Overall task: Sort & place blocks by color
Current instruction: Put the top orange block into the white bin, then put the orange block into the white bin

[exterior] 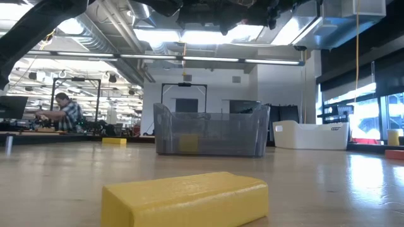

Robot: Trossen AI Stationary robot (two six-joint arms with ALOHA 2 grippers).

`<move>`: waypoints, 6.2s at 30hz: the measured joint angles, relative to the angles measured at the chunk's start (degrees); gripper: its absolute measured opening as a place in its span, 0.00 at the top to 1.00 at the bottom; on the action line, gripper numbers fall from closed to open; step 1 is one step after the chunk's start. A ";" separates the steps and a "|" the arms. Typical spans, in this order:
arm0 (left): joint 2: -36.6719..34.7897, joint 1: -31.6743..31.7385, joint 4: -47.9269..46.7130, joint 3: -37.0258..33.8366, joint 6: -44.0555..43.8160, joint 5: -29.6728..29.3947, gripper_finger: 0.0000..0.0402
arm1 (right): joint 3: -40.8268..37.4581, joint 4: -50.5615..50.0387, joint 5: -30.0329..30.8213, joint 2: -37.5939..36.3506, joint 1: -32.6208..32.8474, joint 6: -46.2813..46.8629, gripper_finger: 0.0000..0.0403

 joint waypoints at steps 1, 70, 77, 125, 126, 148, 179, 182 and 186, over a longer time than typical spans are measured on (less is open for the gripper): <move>0.00 0.00 0.00 0.00 -0.18 0.00 0.70 | 0.00 0.03 -0.05 0.00 0.00 0.00 0.58; -8.01 6.33 -28.19 0.00 15.19 -18.65 0.46 | -7.84 -38.98 23.27 -0.26 -16.75 24.59 0.68; -10.21 5.76 -29.63 -0.02 15.07 -19.67 0.46 | -18.75 -30.70 22.13 2.73 -19.50 26.70 0.68; -10.93 3.80 -44.78 -0.02 15.97 -27.09 0.47 | -13.50 -63.88 16.63 13.11 -7.13 24.04 0.52; -10.93 3.80 -45.02 -0.02 15.97 -27.08 0.47 | -14.79 -63.84 15.41 12.05 -6.17 25.13 0.52; -10.93 3.58 -45.38 -0.02 16.23 -27.10 0.47 | -30.52 -59.91 3.82 -2.00 16.49 62.83 0.52; -10.88 3.56 -45.39 -0.02 19.54 -25.79 0.47 | -34.93 -48.14 10.62 7.80 27.10 92.67 0.52; -10.88 3.58 -45.40 -0.03 19.64 -25.80 0.47 | -34.93 -48.06 10.87 10.18 27.06 92.59 0.52; -10.88 3.57 -45.40 -0.04 20.93 -25.81 0.47 | -34.93 -45.96 12.77 13.00 27.06 92.52 0.52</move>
